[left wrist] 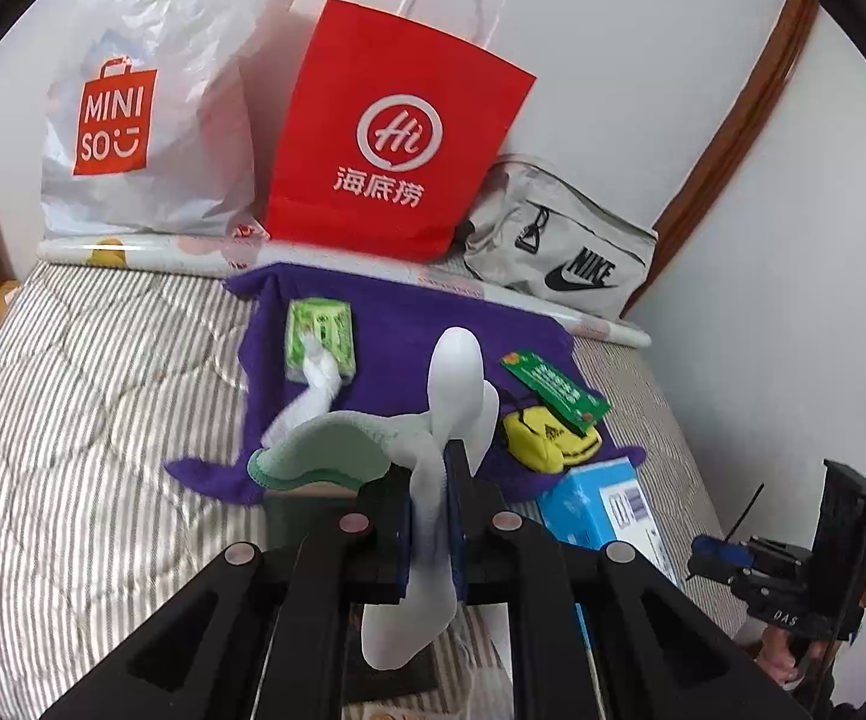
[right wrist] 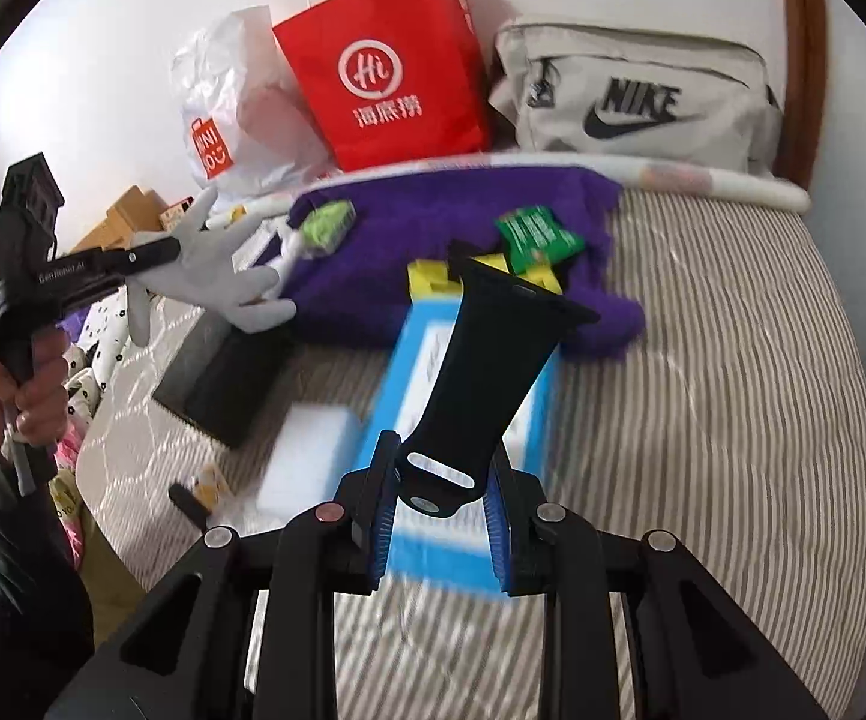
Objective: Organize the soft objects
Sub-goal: 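Carry sock with left tool and watch strap with right tool to purple towel, then lower sock and watch strap onto the towel and open both tools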
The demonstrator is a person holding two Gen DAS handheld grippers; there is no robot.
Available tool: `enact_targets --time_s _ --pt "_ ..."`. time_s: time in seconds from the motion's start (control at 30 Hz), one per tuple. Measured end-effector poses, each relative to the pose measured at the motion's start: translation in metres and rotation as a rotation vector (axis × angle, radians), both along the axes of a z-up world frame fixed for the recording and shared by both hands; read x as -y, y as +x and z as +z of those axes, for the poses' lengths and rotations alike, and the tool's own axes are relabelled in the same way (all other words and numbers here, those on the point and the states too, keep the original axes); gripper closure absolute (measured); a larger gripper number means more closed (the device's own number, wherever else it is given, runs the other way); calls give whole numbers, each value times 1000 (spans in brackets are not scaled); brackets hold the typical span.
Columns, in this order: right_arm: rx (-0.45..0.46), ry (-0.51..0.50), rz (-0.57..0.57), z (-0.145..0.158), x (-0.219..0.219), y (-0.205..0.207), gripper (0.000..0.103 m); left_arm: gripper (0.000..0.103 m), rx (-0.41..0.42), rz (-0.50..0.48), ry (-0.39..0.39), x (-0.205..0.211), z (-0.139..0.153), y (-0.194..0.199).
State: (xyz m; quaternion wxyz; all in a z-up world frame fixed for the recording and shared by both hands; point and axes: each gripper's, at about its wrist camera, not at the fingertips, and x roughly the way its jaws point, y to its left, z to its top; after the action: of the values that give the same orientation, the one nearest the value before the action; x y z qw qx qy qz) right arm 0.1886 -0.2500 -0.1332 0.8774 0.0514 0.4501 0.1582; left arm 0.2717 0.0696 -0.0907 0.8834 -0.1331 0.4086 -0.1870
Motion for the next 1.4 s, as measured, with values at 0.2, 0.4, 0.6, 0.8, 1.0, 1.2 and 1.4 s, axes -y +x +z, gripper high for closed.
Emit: enact_targets --time_s 0.2,0.4,0.6,0.8,1.0,1.2,1.4 --pt "-5 -22 29 3 -10 42 76 93 -7 20 -6 -6 -2 24" --pt "-27 -53 24 -5 -17 84 76 93 -36 25 -18 -6 -14 50" --pt "-39 -82 18 -7 -18 128 76 93 -71 3 -19 3 -26 74" --pt "-73 -98 47 -17 -21 168 76 93 -95 -32 12 18 -35 94" --pt "-142 -148 54 -36 -20 197 76 93 -97 -52 28 23 -39 106" --pt "-201 -168 65 -54 -20 215 78 93 -108 -54 25 24 -47 117" --pt "-215 -164 66 -60 -20 225 86 93 -143 -59 31 28 -60 126"
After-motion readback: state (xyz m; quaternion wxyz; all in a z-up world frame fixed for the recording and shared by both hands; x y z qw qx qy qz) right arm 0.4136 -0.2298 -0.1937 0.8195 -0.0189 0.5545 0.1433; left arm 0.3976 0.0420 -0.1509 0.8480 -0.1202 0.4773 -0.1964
